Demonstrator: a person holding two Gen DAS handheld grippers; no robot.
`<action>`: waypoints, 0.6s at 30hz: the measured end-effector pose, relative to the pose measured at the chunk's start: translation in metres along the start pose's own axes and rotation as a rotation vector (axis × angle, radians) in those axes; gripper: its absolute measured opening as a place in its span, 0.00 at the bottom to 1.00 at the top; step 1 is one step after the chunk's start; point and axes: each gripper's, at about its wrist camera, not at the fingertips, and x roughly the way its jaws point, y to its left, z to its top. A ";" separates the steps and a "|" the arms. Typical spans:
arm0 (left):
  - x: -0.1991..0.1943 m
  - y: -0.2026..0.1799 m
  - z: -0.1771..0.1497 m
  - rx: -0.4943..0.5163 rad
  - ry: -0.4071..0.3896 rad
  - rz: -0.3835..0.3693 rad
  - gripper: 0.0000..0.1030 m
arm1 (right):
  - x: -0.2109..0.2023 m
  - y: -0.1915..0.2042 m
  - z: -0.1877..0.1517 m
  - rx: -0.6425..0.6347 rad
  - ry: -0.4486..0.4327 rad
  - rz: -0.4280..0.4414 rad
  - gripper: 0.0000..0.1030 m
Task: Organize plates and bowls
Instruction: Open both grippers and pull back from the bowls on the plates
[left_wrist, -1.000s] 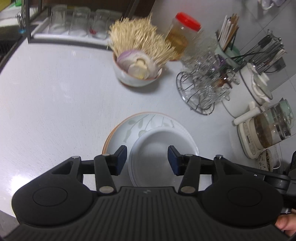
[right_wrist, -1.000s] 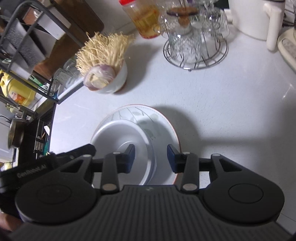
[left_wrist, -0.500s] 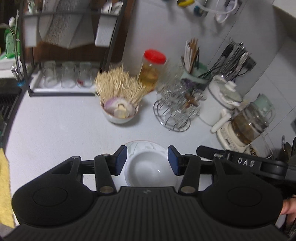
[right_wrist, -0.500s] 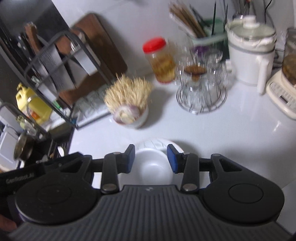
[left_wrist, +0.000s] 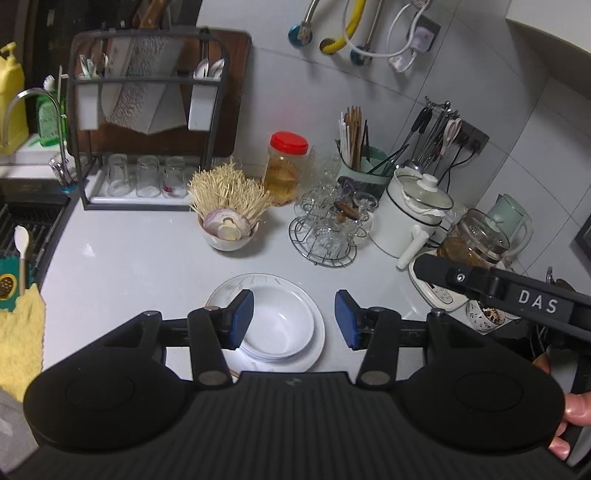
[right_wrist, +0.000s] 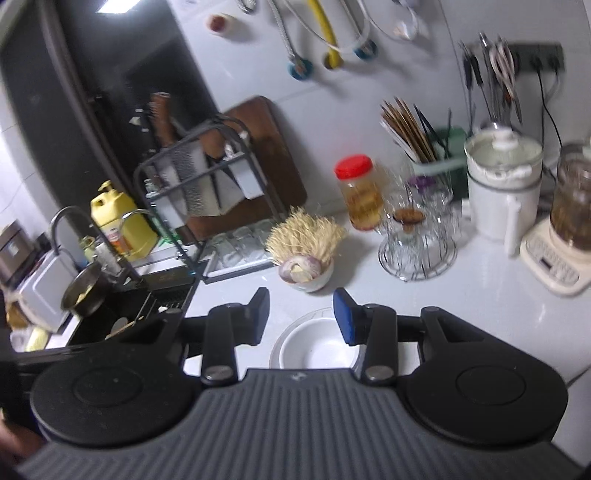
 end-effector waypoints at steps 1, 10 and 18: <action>-0.008 -0.005 -0.004 0.003 -0.024 0.015 0.53 | -0.009 0.001 -0.002 -0.011 -0.013 0.007 0.41; -0.070 -0.034 -0.042 0.015 -0.096 0.075 0.58 | -0.064 0.001 -0.030 -0.066 -0.059 0.030 0.41; -0.090 -0.051 -0.082 0.013 -0.066 0.068 0.67 | -0.091 -0.009 -0.064 -0.076 -0.051 -0.006 0.41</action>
